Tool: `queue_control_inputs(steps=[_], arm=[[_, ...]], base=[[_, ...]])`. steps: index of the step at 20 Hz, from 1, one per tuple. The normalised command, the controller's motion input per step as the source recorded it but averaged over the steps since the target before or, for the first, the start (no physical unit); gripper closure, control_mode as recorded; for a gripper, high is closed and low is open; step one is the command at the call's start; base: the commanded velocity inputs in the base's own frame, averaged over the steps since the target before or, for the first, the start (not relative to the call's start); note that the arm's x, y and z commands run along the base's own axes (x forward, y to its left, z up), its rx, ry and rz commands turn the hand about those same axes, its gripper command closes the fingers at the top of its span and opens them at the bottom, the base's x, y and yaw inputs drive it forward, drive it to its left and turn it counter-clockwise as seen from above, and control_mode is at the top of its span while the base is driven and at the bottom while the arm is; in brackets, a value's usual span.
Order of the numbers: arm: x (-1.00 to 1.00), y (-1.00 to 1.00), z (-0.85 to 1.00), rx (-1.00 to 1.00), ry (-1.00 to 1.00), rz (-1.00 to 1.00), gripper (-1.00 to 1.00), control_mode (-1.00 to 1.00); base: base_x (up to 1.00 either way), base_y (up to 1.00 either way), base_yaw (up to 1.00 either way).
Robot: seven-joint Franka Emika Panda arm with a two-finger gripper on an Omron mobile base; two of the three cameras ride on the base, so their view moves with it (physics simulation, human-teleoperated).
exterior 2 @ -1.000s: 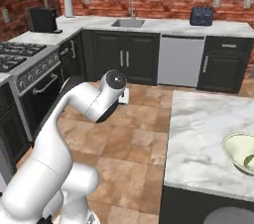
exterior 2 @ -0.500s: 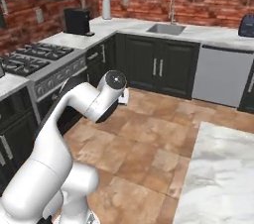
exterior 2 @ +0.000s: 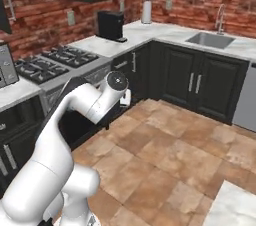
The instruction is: There is a bowl on the dining counter. Grab a lemon wedge from the fridge and place it in the bowl. Then get the liquor bottle and glass cup from the cabinet and place them next to the bowl.
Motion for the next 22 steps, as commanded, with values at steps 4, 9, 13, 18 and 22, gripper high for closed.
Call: queue_control_inputs(steps=[4, 9, 13, 18, 22], arm=[[0.00, 0.00, 0.00, 0.00, 0.00, 0.00, -1.00, 1.00], [0.00, 0.00, 0.00, 0.00, 0.00, 0.00, -1.00, 1.00], [0.00, 0.00, 0.00, 0.00, 0.00, 0.00, -1.00, 1.00], [0.00, 0.00, 0.00, 0.00, 0.00, 0.00, -1.00, 1.00], [0.00, 0.00, 0.00, 0.00, 0.00, 0.00, -1.00, 1.00]], base=[[0.81, 0.07, 0.48], [0.64, 0.22, 0.50], [0.55, 0.27, 0.50], [0.47, 0.33, 0.45], [0.55, 0.32, 0.45]])
